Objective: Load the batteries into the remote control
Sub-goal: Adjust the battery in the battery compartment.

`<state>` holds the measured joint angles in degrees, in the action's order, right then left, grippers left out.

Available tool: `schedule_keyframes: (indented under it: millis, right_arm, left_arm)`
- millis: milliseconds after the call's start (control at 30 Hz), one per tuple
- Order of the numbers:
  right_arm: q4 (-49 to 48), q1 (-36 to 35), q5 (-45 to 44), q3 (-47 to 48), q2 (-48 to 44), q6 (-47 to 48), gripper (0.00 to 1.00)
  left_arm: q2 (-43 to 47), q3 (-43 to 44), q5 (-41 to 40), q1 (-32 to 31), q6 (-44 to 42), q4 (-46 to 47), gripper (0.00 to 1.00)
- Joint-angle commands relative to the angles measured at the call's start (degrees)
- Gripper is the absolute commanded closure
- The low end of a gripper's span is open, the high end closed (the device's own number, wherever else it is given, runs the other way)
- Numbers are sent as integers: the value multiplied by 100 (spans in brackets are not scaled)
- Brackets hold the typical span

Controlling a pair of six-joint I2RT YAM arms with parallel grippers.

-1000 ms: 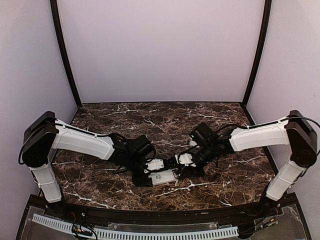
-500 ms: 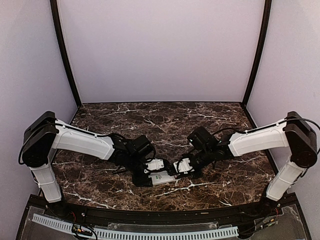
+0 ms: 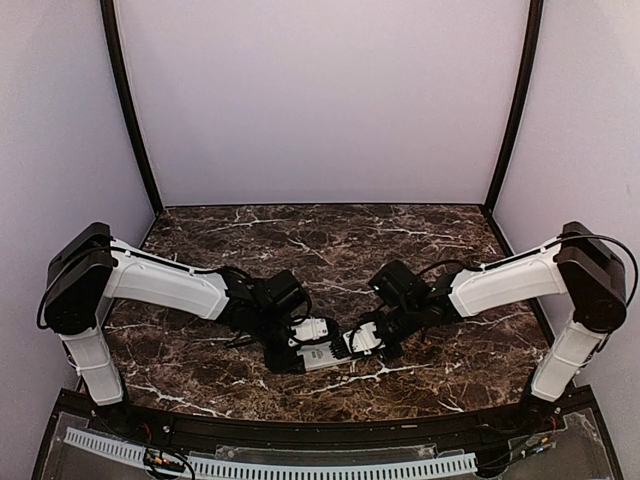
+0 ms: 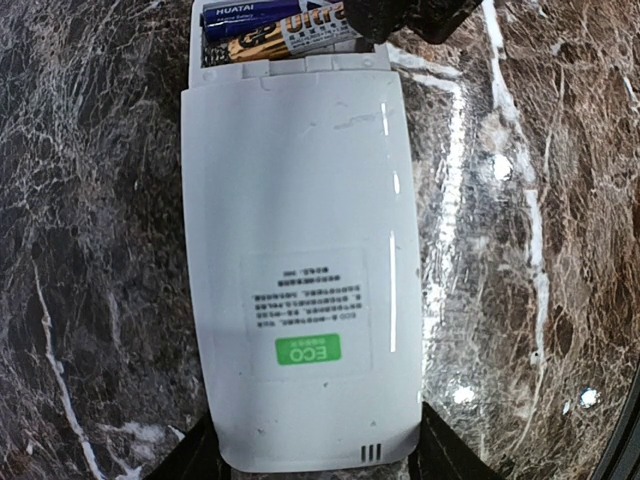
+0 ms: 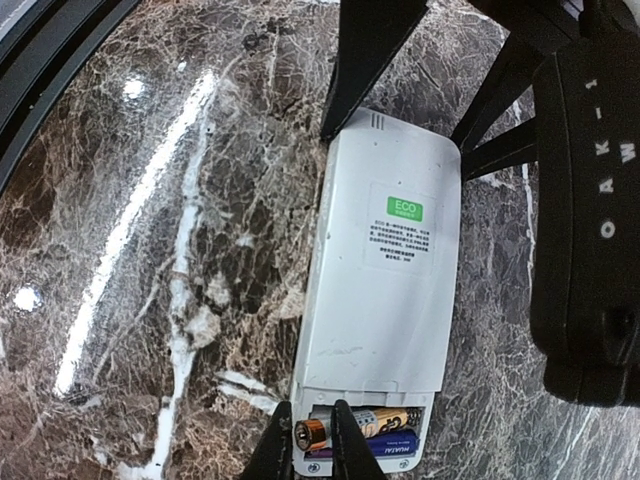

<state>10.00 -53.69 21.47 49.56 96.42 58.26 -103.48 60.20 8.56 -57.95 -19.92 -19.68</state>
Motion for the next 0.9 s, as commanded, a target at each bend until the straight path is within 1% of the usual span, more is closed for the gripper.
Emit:
schedule_keyframes:
  millis: [0, 467, 867]
  right_arm:
    - [-35, -54, -91, -102, 19, 91, 88]
    - [98, -59, -117, 74, 160, 61, 89]
    - [107, -61, -317, 203, 315, -7, 91]
  left_arm:
    - [-40, -141, 118, 12, -56, -402, 87]
    - [-59, -132, 125, 8, -64, -403, 87]
    - [-67, -127, 112, 10, -70, -421, 87]
